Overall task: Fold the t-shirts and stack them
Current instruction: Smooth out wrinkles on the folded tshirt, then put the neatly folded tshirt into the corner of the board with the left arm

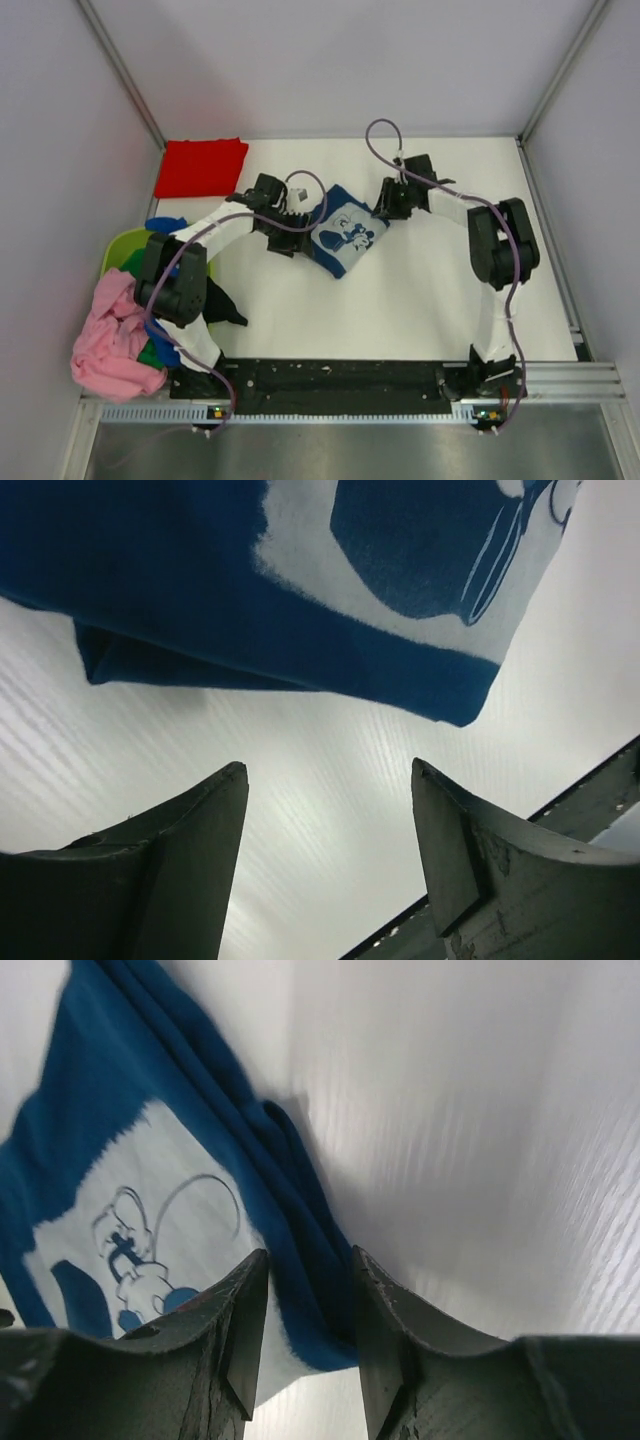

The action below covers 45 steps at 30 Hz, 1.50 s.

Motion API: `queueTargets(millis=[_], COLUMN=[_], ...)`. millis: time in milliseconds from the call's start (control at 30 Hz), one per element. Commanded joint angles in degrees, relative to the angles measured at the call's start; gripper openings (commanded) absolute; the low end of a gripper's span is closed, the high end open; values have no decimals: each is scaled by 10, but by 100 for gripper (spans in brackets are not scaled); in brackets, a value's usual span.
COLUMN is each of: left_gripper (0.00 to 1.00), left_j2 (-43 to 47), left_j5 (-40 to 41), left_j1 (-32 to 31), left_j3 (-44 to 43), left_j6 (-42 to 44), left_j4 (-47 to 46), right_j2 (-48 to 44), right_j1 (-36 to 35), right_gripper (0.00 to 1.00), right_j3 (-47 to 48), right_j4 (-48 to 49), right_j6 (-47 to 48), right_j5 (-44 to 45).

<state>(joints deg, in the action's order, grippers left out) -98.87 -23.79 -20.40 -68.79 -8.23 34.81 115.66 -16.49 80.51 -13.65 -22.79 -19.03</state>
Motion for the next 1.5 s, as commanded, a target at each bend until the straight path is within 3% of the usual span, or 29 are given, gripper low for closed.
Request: queueTargets(millis=[0,167,333,467,633,733,800,867,900,933,1000,1133,1367,1467], left_gripper=[71,73,73,73,71,71,70,62,41,0,0,0,0,0], left_j2=[-16,-70,-127,-125,-156,-174,-183,-192,-196,-200,-195,-186,-228,-292], left_j5=[-82,-108,-60,-41,-78,-94,-107,-105,-101,-105,-118,-66,194,295], left_j1=[12,44,89,101,97,81,70,68,71,76,85,90,99,105], left_j3=[-8,-15,-76,-84,-103,-104,-107,-117,-128,-136,-157,-263,-454,-594], left_j6=[-70,-80,-50,-25,-6,11,14,8,8,5,-1,30,152,206], left_j4=[-56,-58,-15,-20,8,29,39,45,51,52,44,64,81,118], right_j2=[-28,-110,-205,-242,-271,-299,-324,-352,-375,-391,-430,-482,-504,-502], right_j1=[-9,-46,-123,-136,-128,-107,-95,-79,-72,-62,-56,-53,-53,-52], right_gripper=[36,34,34,38,42,49,65,91,99,99,99,99,99,99], right_j3=[-52,-203,-321,-347,-331,-332,-333,-334,-336,-338,-338,-334,-309,-303], right_j4=[14,75,157,168,114,94,74,53,45,36,17,-14,-48,-50], right_j6=[-30,-62,-144,-162,-132,-119,-105,-93,-88,-80,-63,-22,32,41], right_j5=[-18,-15,-13,-8,15,19,36,49,52,63,94,141,188,188])
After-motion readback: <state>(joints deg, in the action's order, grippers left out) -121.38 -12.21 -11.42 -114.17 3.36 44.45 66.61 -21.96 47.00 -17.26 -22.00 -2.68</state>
